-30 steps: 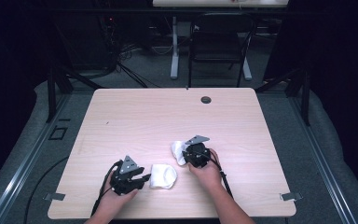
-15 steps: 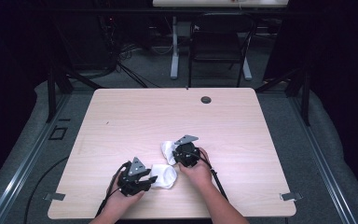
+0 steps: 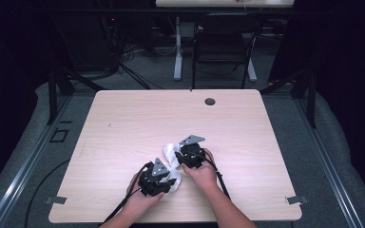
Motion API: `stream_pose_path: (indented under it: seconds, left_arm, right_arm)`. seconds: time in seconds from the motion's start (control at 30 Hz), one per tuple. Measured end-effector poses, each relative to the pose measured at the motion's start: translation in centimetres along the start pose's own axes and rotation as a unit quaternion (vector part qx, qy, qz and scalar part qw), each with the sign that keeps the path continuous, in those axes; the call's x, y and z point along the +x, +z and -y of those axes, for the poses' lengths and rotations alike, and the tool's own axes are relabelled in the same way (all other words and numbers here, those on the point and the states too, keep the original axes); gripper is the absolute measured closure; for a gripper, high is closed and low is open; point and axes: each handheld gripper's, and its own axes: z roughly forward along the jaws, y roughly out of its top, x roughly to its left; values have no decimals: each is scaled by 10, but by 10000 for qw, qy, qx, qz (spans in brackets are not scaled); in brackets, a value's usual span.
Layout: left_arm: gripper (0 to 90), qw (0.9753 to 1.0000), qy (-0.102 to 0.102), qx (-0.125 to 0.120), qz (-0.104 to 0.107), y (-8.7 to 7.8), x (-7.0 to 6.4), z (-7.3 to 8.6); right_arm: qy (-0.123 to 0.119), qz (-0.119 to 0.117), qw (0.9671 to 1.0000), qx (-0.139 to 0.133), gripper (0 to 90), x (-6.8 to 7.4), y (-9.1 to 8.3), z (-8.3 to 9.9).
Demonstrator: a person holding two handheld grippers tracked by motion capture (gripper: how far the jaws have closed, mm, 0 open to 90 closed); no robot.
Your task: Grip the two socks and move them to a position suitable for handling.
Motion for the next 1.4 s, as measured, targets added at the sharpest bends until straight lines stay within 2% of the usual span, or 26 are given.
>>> stream_pose_path:
  seconds: [0.07, 0.13, 0.17, 0.2, 0.27, 0.3, 0.4, 0.43, 0.53, 0.63, 0.83, 0.93, 1.03, 1.1, 1.2, 1.23, 1.4]
  left_arm:
    - [612, 10000, 0, 57, 12, 3, 0, 0]
    - [666, 9999, 31, 106, 32, 4, 0, 0]
    - [666, 9999, 26, 109, 30, 4, 0, 0]
    - [742, 9999, -32, 114, 68, 5, 1, 0]
    - [777, 9999, -32, 101, 70, 5, 2, -1]
    - [832, 9998, -131, 70, 133, 4, 4, -1]
    - [858, 9998, -129, 27, 139, 2, 4, -1]
    - [862, 9999, -107, -20, 124, -1, 4, -1]
    - [867, 9997, -128, -168, 125, -8, 3, -2]
    - [872, 9992, -184, -337, 126, -17, 5, -3]
    - [873, 9985, -301, -450, 113, -27, 10, -3]
    - [873, 9979, -379, -493, 160, -29, 13, -3]
    - [873, 9977, -371, -536, 181, -30, 13, -3]
    - [873, 9974, -405, -552, 204, -31, 13, -3]
    - [873, 9974, -378, -565, 222, -33, 14, -3]
    - [873, 9973, -378, -587, 219, -34, 14, -2]
    - [872, 9975, -318, -620, 141, -42, 16, 2]
  right_arm:
    - [-15, -2, 10000, -40, 661, -1, -7, -1]
    - [-60, -76, 9999, -122, 661, -3, -19, 0]
    - [-60, -76, 9999, -122, 661, -3, -19, 0]
    - [-116, -102, 9997, -177, 659, -2, -28, 2]
    - [-144, -121, 9996, -207, 658, -1, -32, 3]
    - [-156, -173, 9993, -286, 658, 0, -41, 5]
    - [-182, -234, 9991, -308, 657, 0, -50, 6]
    - [-180, -305, 9986, -390, 657, 2, -58, 11]
    - [-170, -380, 9982, -434, 673, 5, -64, 18]
    - [-279, -473, 9982, -257, 730, 13, -72, 33]
    - [-291, -710, 9970, -65, 780, 24, -66, 46]
    - [-308, -860, 9958, 9, 780, 31, -57, 46]
    - [-489, -887, 9948, 97, 771, 38, -47, 46]
    - [-470, -960, 9942, 143, 775, 39, -39, 46]
    - [-485, -923, 9941, 289, 804, 40, -32, 48]
    - [-477, -914, 9943, 258, 817, 40, -31, 48]
    - [-611, -785, 9944, 352, 861, 39, -36, 51]
